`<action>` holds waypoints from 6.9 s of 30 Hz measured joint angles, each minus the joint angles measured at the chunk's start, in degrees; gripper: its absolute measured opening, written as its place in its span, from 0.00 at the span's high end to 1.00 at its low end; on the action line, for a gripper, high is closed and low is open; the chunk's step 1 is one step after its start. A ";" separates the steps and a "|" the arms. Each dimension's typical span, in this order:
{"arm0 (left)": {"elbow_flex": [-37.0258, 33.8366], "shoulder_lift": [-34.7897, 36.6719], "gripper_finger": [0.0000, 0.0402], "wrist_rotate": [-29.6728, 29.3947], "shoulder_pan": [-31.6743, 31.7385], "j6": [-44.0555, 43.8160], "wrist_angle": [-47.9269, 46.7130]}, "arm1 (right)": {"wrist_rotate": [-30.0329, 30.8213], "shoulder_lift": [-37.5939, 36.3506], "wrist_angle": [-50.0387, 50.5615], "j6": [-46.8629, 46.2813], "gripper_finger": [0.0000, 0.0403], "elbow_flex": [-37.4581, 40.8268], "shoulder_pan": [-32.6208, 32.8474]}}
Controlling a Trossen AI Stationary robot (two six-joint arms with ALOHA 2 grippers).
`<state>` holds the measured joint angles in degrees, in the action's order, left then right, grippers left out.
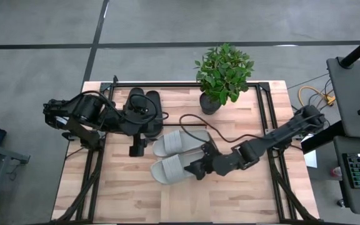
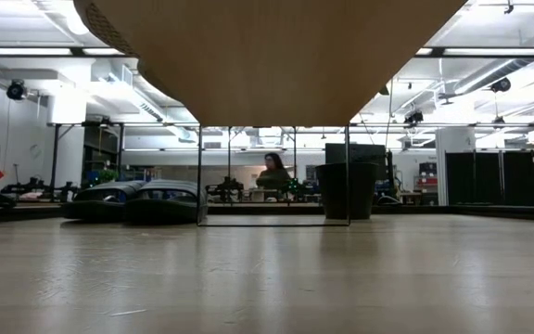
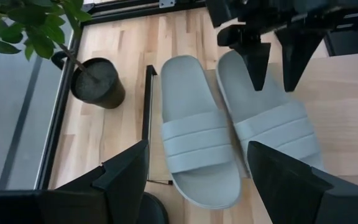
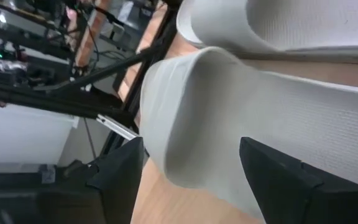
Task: Pick and place slides into the shelf
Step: Adjust the gray slippers on the shelf
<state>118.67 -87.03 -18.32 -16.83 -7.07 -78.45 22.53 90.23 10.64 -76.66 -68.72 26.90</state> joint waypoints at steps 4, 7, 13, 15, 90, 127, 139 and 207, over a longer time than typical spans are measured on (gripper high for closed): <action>0.09 0.03 0.36 0.10 -0.01 0.14 -0.03 | -2.07 1.76 0.07 0.75 0.38 -1.86 -1.02; 0.09 0.18 0.36 0.11 -0.01 0.65 -0.03 | -3.01 2.23 -0.10 1.26 0.40 -2.54 -1.49; 0.02 0.73 0.36 0.17 -0.01 1.46 -0.05 | -2.92 2.11 -0.03 0.73 0.42 -3.07 -1.84; 0.00 0.86 0.36 0.17 -0.01 1.49 -0.05 | -1.73 1.26 0.61 0.13 0.42 -3.05 -1.82; -0.04 1.01 0.36 3.27 -0.01 5.92 -0.16 | -12.62 13.53 15.37 0.63 0.43 -22.55 -6.43; -0.04 1.04 0.36 3.41 -0.01 5.92 -0.55 | -9.47 13.53 17.40 -7.58 0.97 -22.53 -8.18; -0.04 1.04 0.36 3.85 -0.01 5.92 -0.53 | -6.67 13.53 17.88 -13.82 0.97 -22.50 -5.86; -0.04 1.04 0.36 7.60 -0.15 4.48 -0.58 | 1.26 12.99 22.98 -15.08 0.98 -22.79 -7.13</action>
<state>118.63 -86.00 -10.72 -16.97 -2.59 -79.02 23.79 103.22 33.63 -91.74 -91.50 19.78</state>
